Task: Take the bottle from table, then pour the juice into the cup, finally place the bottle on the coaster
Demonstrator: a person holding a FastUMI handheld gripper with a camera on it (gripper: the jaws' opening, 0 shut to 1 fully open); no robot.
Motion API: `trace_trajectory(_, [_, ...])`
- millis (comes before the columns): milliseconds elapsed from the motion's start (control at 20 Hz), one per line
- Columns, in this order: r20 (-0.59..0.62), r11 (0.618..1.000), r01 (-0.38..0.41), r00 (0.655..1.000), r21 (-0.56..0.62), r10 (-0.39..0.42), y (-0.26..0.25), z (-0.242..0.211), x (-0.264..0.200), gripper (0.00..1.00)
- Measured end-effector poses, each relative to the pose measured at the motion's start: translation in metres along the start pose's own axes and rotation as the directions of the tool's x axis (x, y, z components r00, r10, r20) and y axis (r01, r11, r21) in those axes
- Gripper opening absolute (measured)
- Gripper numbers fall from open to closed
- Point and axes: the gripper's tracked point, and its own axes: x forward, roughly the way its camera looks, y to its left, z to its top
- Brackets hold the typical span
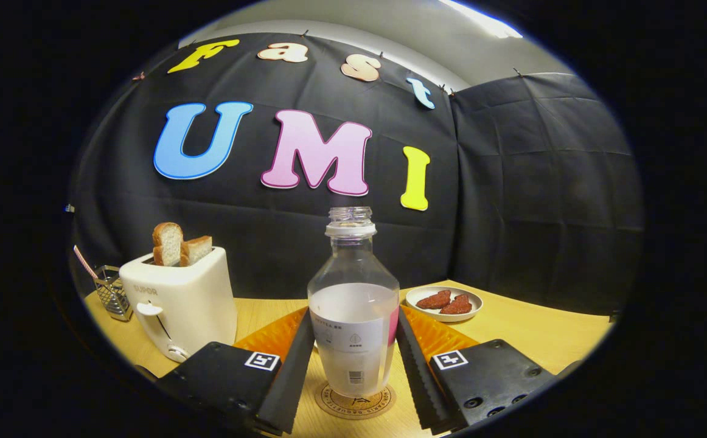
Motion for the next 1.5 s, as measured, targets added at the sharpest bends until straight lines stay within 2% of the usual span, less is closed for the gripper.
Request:
trace_trajectory(500, [-0.052, 0.998, -0.043, 0.998, 0.041, 0.045, 0.008, -0.033, 0.004, 0.77])
trace_trajectory(900, [-0.059, 0.998, -0.043, 0.997, 0.040, 0.045, 0.008, -0.036, 0.003, 0.77])
trace_trajectory(1000, [-0.068, 0.997, -0.056, 0.996, 0.058, 0.059, 0.010, -0.035, 0.000, 0.81])
trace_trajectory(1050, [-0.070, 0.996, -0.059, 0.995, 0.066, 0.064, 0.011, -0.034, -0.001, 0.86])
trace_trajectory(1100, [-0.067, 0.996, -0.058, 0.996, 0.068, 0.063, 0.010, -0.033, -0.001, 1.00])
trace_trajectory(1500, [-0.048, 0.998, -0.014, 0.999, 0.066, 0.018, -0.009, -0.013, -0.020, 0.99])
